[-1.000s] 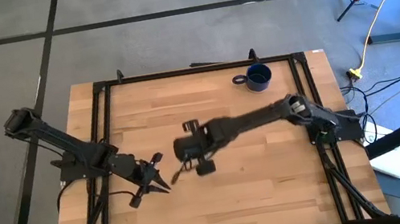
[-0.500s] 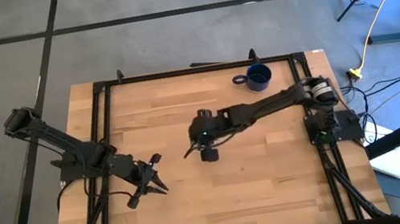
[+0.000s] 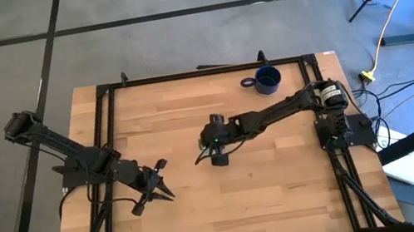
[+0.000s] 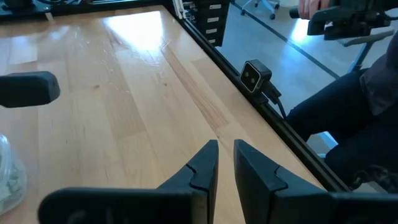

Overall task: Pick and place Stevia / Truvia into bins
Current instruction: Put the green stevia packet into the container, then return to Home Position

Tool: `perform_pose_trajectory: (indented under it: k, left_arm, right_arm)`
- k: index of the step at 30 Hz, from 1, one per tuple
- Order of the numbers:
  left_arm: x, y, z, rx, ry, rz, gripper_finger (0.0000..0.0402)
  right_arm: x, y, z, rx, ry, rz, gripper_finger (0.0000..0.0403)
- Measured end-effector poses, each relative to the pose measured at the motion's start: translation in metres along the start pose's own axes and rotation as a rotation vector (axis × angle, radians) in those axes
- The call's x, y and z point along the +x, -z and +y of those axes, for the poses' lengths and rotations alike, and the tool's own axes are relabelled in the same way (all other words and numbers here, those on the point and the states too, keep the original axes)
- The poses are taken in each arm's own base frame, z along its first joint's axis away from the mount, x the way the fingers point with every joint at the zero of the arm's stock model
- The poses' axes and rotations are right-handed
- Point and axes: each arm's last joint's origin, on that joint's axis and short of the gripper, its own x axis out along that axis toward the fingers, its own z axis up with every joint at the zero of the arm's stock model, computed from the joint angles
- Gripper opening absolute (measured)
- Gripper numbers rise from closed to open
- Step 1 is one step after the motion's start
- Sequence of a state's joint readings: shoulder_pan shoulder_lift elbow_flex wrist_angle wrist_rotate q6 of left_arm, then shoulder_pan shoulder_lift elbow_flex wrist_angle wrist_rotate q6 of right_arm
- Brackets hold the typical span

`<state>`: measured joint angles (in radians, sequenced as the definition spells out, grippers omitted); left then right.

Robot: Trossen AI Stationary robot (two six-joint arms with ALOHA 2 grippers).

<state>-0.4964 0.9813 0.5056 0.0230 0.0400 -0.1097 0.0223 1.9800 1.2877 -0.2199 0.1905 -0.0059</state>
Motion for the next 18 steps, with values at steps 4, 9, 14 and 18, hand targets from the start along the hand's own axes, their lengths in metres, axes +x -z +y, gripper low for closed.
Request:
perform_pose_trajectory:
  k: [4,9,14,18]
  left_arm:
    - [0.0,0.0,0.0,0.0,-0.003,0.001,0.0047]
    - [0.0,0.0,0.0,0.0,-0.007,0.001,0.0047]
    - [0.0,0.0,0.0,0.0,-0.014,0.0,0.0047]
    - [0.0,0.0,0.001,0.0,-0.022,-0.005,0.0047]
  right_arm:
    - [-0.001,-0.003,0.0,0.0,0.0,-0.01,0.0014]
    - [-0.001,-0.004,-0.005,0.012,0.003,-0.006,0.0039]
    - [-0.001,-0.004,-0.006,0.022,0.004,-0.004,0.0087]
    - [-0.006,-0.011,-0.006,0.062,-0.001,-0.025,0.0109]
